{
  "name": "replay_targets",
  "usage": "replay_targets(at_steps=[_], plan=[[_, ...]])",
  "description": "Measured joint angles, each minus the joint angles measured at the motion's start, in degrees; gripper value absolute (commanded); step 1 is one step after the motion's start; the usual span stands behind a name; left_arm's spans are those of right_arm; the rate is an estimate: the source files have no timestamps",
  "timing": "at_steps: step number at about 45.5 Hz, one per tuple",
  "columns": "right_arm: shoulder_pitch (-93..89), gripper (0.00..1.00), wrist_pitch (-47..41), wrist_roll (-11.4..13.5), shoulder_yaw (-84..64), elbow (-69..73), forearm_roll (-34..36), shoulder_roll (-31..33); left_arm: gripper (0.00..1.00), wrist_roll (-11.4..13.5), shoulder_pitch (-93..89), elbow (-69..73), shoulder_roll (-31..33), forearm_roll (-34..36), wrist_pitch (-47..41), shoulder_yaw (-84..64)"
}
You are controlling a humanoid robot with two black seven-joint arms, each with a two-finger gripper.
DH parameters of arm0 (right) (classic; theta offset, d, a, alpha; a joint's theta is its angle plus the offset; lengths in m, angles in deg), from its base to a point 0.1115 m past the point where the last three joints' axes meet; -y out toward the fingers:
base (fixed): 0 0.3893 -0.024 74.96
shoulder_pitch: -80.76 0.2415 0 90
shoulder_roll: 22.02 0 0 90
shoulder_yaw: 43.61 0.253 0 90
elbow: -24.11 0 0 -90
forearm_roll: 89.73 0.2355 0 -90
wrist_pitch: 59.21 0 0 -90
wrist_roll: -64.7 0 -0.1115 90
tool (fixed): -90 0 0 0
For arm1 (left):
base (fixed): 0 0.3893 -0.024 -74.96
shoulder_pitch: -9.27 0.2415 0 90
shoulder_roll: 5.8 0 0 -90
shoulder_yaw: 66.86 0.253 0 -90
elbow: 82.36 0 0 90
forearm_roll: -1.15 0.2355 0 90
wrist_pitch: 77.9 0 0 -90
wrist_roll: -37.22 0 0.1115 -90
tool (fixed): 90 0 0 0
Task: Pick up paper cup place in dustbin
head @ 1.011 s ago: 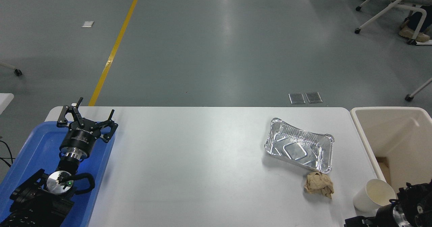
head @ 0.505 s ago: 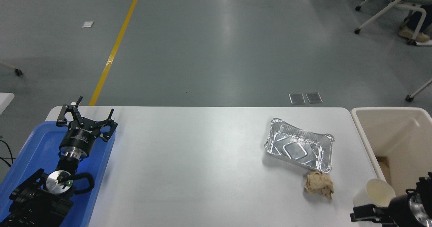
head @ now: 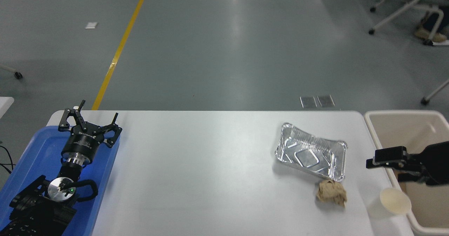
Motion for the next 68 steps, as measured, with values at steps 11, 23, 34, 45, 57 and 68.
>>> replay_targets(at_steps=[11, 23, 34, 45, 57, 68], plan=[[8.0, 1.00, -4.9, 1.8, 1.3, -2.2, 3.7, -5.2, 0.99, 0.0, 0.0, 0.0, -0.1, 0.0, 0.0, 0.0], [6.4, 1.00, -3.2, 2.4, 0.1, -9.5, 7.7, -14.5, 0.99, 0.0, -0.1, 0.0, -0.1, 0.0, 0.0, 0.0], [4.2, 1.00, -1.6, 2.1, -3.7, -12.2, 7.2, -20.0, 0.99, 0.0, -0.1, 0.0, -0.1, 0.1, 0.0, 0.0], [1.0, 1.00, 0.0, 1.8, -7.6, -11.7, -1.5, -18.7, 0.99, 0.0, -0.1, 0.0, -0.1, 0.1, 0.0, 0.1], [-1.7, 1.00, 2.4, 1.7, -10.3, -7.9, -10.7, -13.2, 0.99, 0.0, -0.1, 0.0, -0.1, 0.1, 0.0, 0.1], [-7.9, 1.00, 6.1, 1.5, -10.9, -6.8, -15.5, -8.8, 0.99, 0.0, -0.1, 0.0, -0.1, 0.1, 0.0, 0.1]])
